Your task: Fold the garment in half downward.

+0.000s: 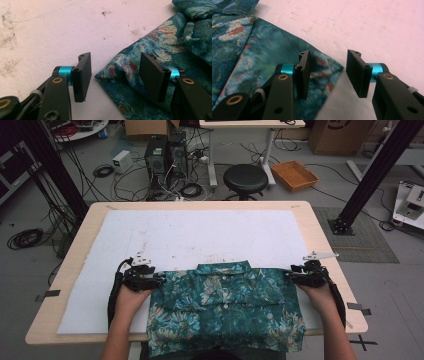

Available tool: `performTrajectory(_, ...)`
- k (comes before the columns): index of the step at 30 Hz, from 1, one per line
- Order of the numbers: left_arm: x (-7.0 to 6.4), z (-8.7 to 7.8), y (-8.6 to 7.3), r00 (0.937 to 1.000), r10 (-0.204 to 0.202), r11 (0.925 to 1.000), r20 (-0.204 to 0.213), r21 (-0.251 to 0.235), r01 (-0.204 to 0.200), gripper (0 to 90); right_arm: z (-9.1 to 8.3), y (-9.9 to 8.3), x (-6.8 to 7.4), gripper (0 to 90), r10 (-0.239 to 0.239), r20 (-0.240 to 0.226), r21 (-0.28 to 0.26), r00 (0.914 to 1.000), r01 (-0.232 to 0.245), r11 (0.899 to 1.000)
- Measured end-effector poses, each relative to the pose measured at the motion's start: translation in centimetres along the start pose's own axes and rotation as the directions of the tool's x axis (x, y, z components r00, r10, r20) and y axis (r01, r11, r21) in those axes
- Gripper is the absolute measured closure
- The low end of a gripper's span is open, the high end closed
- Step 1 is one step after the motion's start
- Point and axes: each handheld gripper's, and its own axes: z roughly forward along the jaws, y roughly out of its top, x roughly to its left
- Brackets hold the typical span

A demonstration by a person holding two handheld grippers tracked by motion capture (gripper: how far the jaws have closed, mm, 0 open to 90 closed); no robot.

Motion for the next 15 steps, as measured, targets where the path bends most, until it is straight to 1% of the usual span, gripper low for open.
performTrajectory(3,0.1,0.0,0.0,0.9999,0.010,0.9999,0.001,0.004,-0.010,43.2,-0.5,-0.6,-0.7,55.7,0.026,-0.011,-0.018,0.9996,-0.026,0.999)
performTrajectory(4,0.0,0.0,0.0,1.0000,0.002,1.0000,-0.001,-0.001,-0.002,43.2,-0.5,-0.7,-0.8,55.7,0.024,-0.013,-0.022,0.9996,-0.024,0.999)
performTrajectory(5,0.0,0.0,0.0,1.0000,0.003,1.0000,-0.006,0.000,-0.003,43.1,-0.5,-0.7,-0.8,55.8,0.013,-0.013,-0.021,0.9998,-0.014,1.000)
performTrajectory(6,-0.2,0.0,0.0,0.9998,0.011,0.9999,-0.015,0.003,-0.011,43.1,-0.5,-0.6,-0.7,55.9,0.012,-0.007,-0.018,0.9999,-0.012,1.000)
performTrajectory(7,-0.3,0.0,-0.1,0.9997,0.019,0.9998,-0.017,0.003,-0.019,43.8,-0.5,-0.6,-0.6,57.4,0.002,0.001,-0.015,1.0000,-0.002,1.000)
performTrajectory(8,-0.4,0.0,-0.2,0.9998,0.014,0.9999,-0.012,-0.008,-0.014,45.2,-0.4,-0.5,-0.4,58.5,-0.009,0.013,-0.012,0.9999,0.009,1.000)
performTrajectory(10,-0.6,-0.1,-0.4,0.9998,0.017,0.9996,0.008,-0.024,-0.017,53.7,-0.3,-0.5,0.0,60.8,-0.046,0.027,-0.013,0.9986,0.046,0.999)
performTrajectory(11,-0.6,-0.2,-0.4,0.9996,0.022,0.9994,0.016,-0.027,-0.021,58.8,-0.3,-0.5,0.2,66.9,-0.061,0.029,-0.013,0.9977,0.061,0.998)
performTrajectory(12,-0.7,-0.2,-0.5,0.9996,0.023,0.9992,0.016,-0.034,-0.022,61.9,-0.2,-0.5,0.3,71.7,-0.070,0.021,-0.015,0.9973,0.071,0.997)
performTrajectory(15,-0.8,-0.2,-0.5,0.9985,0.025,0.9993,0.049,-0.031,-0.023,74.2,-0.2,-0.5,0.8,84.2,-0.109,0.002,-0.016,0.9940,0.109,0.994)
